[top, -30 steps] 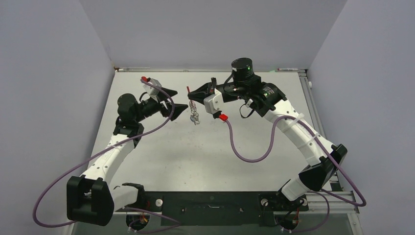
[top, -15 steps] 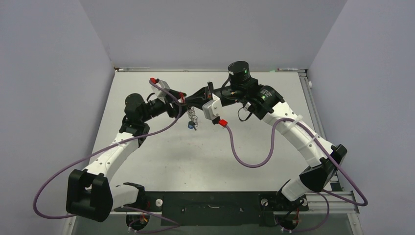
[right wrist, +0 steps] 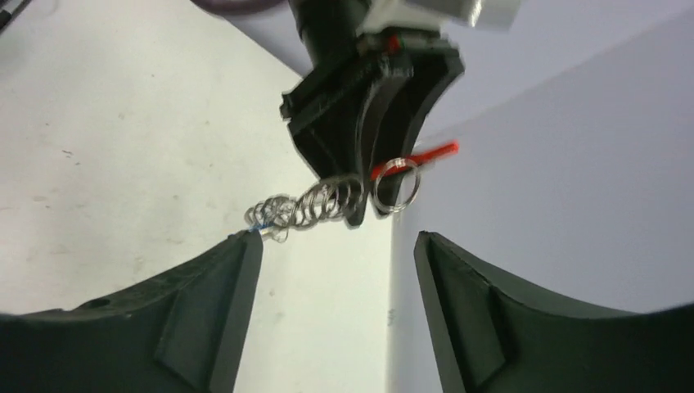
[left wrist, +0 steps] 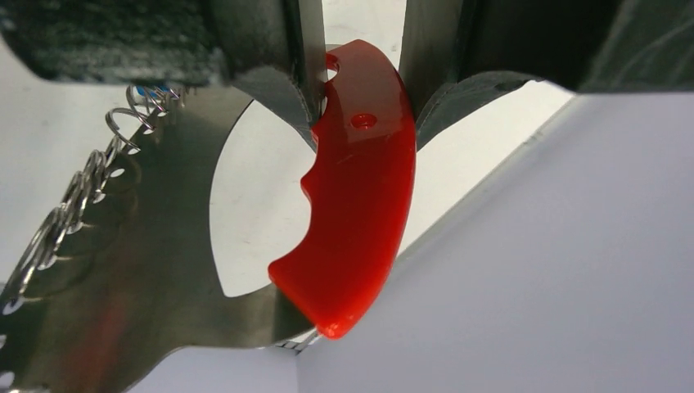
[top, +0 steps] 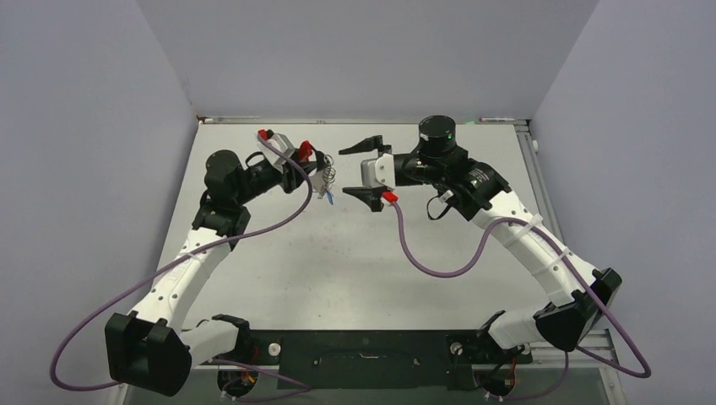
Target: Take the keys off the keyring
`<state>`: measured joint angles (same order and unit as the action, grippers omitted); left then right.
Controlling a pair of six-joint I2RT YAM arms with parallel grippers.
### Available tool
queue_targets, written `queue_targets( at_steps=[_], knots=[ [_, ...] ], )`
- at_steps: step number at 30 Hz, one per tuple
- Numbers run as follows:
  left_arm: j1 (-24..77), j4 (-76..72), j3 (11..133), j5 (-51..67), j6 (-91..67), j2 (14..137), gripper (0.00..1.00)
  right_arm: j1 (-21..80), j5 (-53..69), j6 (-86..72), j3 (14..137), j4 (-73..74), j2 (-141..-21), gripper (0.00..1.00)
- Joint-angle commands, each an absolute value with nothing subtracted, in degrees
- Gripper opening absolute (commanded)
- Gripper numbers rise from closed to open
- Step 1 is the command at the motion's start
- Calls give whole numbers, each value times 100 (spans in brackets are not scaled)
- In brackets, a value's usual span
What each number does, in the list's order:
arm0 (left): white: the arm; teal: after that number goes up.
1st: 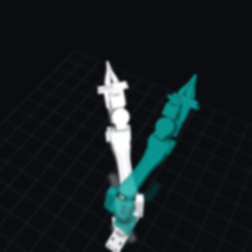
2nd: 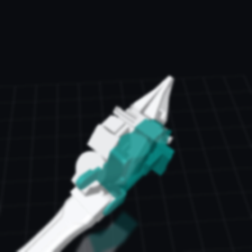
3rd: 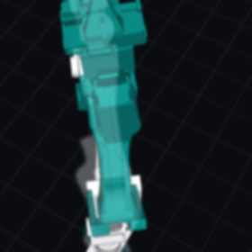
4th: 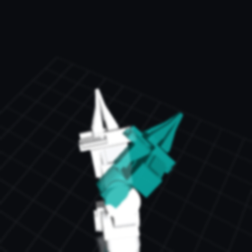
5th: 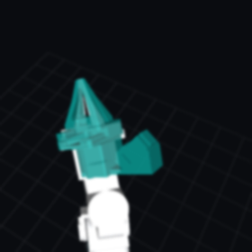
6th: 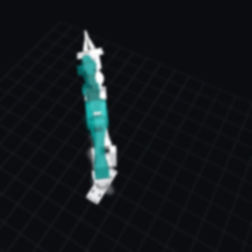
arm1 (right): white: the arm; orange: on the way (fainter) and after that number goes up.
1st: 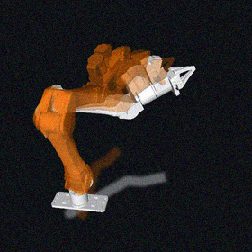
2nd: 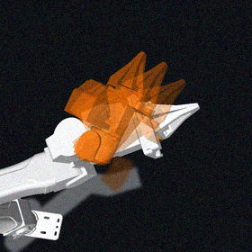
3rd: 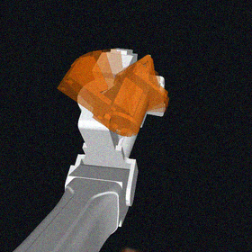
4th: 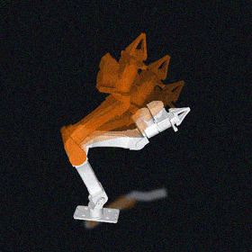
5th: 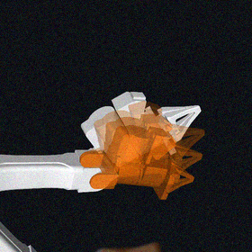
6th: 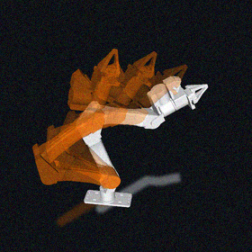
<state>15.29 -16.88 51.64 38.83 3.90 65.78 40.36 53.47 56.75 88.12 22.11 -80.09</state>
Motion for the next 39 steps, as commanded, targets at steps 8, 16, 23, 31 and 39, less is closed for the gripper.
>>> queue_targets(
  at_steps=[8, 16, 23, 31, 39],
  knots=[
    [1737, 184, 6348, 2546, 3609, 6459, 10, 3552, 4364, 1578, 8657, 1865, -7567, 83],
    [2523, 814, 6450, 1677, 5131, 6499, 10, 3418, 4364, -193, 9510, 2030, -8276, 72],
    [3058, 1185, 6507, 1314, 5605, 6604, 10, 3747, 4257, 200, 9932, 2725, -8514, 68],
    [3447, 1277, 6422, 1187, 5983, 6587, 10, 4025, 3719, 685, 10337, 3577, -8984, 56],
    [3600, 1358, 6459, 1130, 6234, 6636, 11, 4157, 3536, 1005, 10371, 4021, -9240, 43]
  ],
)
